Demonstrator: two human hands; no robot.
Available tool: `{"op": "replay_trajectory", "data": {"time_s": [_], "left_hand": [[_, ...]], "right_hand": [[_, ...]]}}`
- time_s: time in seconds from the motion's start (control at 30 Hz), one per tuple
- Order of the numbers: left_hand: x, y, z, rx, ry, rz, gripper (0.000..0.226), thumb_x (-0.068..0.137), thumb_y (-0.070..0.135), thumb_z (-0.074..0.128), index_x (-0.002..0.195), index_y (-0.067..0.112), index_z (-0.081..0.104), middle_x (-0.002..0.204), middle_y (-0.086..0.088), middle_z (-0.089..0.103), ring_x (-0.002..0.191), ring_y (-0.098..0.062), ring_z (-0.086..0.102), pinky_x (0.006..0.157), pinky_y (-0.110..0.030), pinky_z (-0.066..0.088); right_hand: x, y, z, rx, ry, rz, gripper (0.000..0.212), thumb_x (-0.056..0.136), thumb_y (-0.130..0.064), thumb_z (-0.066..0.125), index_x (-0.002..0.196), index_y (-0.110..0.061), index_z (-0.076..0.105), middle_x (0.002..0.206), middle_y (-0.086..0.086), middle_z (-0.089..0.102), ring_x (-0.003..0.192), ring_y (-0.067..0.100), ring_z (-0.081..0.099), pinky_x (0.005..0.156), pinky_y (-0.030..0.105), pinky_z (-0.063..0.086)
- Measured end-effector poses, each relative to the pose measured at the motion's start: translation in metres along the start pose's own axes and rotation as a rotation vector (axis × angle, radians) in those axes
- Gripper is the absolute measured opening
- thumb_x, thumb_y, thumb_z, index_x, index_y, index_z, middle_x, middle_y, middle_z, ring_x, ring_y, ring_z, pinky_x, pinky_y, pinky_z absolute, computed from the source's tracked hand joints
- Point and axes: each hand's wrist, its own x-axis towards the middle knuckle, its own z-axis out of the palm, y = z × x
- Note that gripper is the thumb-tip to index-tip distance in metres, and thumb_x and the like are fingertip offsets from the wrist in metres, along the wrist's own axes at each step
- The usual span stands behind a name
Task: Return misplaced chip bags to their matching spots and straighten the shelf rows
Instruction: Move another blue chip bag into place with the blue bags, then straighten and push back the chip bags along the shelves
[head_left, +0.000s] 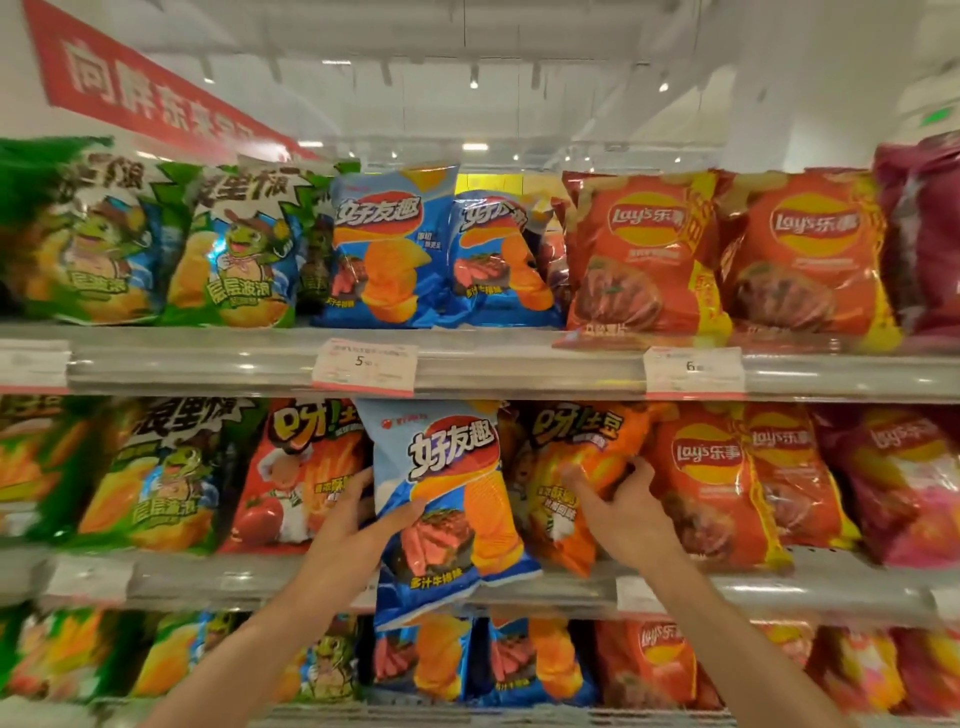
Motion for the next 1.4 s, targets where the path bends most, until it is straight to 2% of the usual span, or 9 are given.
{"op": "replay_trajectory", "data": {"time_s": [0.13,0.4,0.73,0.87,1.03,1.1,1.17,1.23,1.4], "left_hand": [[-0.002,0.002,-0.006,-0.009,-0.031,0.009,0.051,0.081,0.035,0.073,0.128,0.040,0.052,0.111,0.022,0.070,0.100,-0.003,0.069,0.080,-0.034,0.059],[0.000,0.005,-0.017,0.032,-0.033,0.013,0.050,0.085,0.030,0.072,0.128,0.042,0.049,0.120,0.022,0.064,0.112,-0.005,0.062,0.101,-0.038,0.049],[-0.001,0.002,-0.002,0.059,-0.053,0.048,0.076,0.061,0.061,0.081,0.128,0.040,0.051,0.116,0.010,0.072,0.101,-0.014,0.071,0.090,-0.049,0.056],[0.003,0.001,0.027,0.106,-0.081,0.070,0.042,0.084,0.043,0.072,0.119,0.051,0.051,0.118,0.016,0.068,0.104,-0.016,0.067,0.097,-0.049,0.051],[0.022,0.005,0.068,0.148,-0.100,0.095,0.048,0.085,0.044,0.071,0.126,0.041,0.046,0.118,0.020,0.064,0.111,-0.012,0.062,0.100,-0.044,0.049],[0.032,0.008,0.086,0.165,-0.068,0.123,0.046,0.090,0.031,0.069,0.130,0.033,0.045,0.114,0.017,0.065,0.105,-0.004,0.065,0.094,-0.032,0.052],[0.038,0.014,0.102,0.260,-0.040,0.161,0.044,0.094,0.024,0.065,0.131,0.023,0.043,0.100,0.014,0.063,0.076,0.012,0.066,0.066,-0.008,0.050],[0.044,0.014,0.117,0.358,-0.027,0.181,0.044,0.096,0.024,0.061,0.134,0.017,0.040,0.086,0.013,0.060,0.056,0.017,0.060,0.049,-0.004,0.045],[0.056,0.002,0.141,0.538,-0.140,0.097,0.061,0.100,0.041,0.049,0.152,0.020,0.024,0.116,0.005,0.064,0.085,-0.010,0.059,0.083,-0.028,0.049]], "right_hand": [[0.000,-0.001,0.016,0.131,0.015,-0.026,0.116,0.079,-0.060,0.072,0.156,-0.016,-0.003,0.144,0.014,0.051,0.126,0.039,0.054,0.105,0.048,0.043],[0.002,-0.020,-0.013,0.164,0.019,-0.134,0.095,0.082,-0.046,0.076,0.154,-0.027,0.018,0.136,0.002,0.057,0.123,0.031,0.056,0.106,0.042,0.042],[-0.017,-0.002,-0.083,0.130,-0.076,-0.151,0.066,0.085,-0.042,0.075,0.138,-0.034,0.037,0.107,-0.017,0.060,0.086,0.001,0.061,0.063,0.016,0.051],[-0.019,0.016,-0.110,0.120,-0.080,-0.117,0.089,0.074,-0.051,0.081,0.149,-0.038,0.034,0.115,-0.011,0.062,0.099,0.012,0.066,0.084,0.035,0.056],[-0.030,0.042,-0.144,0.189,-0.096,-0.095,0.090,0.067,-0.055,0.083,0.144,-0.043,0.038,0.115,-0.017,0.063,0.098,0.008,0.068,0.079,0.035,0.057],[-0.033,0.054,-0.156,0.203,-0.093,-0.105,0.098,0.057,-0.061,0.083,0.143,-0.043,0.041,0.117,-0.020,0.064,0.098,0.006,0.069,0.086,0.039,0.057],[-0.035,0.064,-0.164,0.206,-0.078,-0.104,0.103,0.052,-0.064,0.082,0.143,-0.044,0.041,0.119,-0.019,0.064,0.102,0.008,0.069,0.093,0.044,0.056],[-0.038,0.070,-0.169,0.244,-0.072,-0.114,0.096,0.055,-0.059,0.082,0.141,-0.045,0.041,0.117,-0.019,0.062,0.104,0.010,0.067,0.094,0.044,0.055],[-0.046,0.076,-0.168,0.303,-0.086,-0.138,0.076,0.072,-0.045,0.081,0.135,-0.050,0.040,0.111,-0.019,0.061,0.099,0.005,0.065,0.083,0.032,0.055]]}}
